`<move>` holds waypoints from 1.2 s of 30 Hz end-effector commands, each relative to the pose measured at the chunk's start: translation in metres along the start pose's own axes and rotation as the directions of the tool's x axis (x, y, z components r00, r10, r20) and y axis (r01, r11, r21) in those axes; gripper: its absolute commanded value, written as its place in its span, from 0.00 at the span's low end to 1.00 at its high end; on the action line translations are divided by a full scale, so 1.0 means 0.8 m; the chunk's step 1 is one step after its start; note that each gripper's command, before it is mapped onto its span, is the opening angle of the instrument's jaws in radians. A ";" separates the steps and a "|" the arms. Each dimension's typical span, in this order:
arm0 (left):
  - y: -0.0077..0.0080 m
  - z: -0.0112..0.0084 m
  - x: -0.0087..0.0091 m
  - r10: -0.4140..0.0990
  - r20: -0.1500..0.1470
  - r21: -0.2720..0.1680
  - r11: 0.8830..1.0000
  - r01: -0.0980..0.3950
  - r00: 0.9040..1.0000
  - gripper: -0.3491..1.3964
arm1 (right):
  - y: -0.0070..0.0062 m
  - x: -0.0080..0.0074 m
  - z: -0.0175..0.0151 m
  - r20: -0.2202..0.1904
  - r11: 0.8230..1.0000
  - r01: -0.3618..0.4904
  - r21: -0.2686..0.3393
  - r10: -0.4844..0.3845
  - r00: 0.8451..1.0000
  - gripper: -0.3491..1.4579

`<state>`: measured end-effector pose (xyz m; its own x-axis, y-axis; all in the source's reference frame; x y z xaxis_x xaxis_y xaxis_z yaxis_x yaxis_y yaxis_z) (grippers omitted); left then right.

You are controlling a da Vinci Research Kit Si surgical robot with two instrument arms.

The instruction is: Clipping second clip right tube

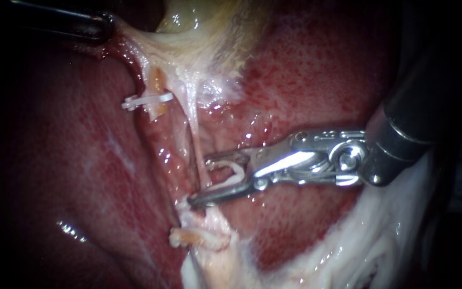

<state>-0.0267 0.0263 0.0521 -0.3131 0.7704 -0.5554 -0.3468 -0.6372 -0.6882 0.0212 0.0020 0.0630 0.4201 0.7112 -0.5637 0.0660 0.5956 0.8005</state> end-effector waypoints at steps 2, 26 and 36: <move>0.0000 0.0000 0.0000 0.000 0.000 0.001 1.000 0.000 1.000 0.00 | -0.0001 0.0003 0.0004 -0.019 1.000 -0.014 0.022 0.014 1.000 0.46; 0.0000 0.0000 0.0000 -0.001 0.000 0.000 1.000 0.001 1.000 0.00 | -0.0036 0.0030 0.0003 -0.110 0.974 -0.097 0.206 0.121 0.986 0.44; 0.0000 0.0001 0.0001 -0.001 0.000 0.001 1.000 0.001 1.000 0.00 | -0.0031 0.0029 0.0004 -0.118 0.967 -0.119 0.226 0.149 0.982 0.35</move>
<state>-0.0268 0.0263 0.0521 -0.3130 0.7707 -0.5550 -0.3475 -0.6368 -0.6883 0.0224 0.0020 0.0598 0.3145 0.8317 -0.4576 0.2181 0.4059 0.8875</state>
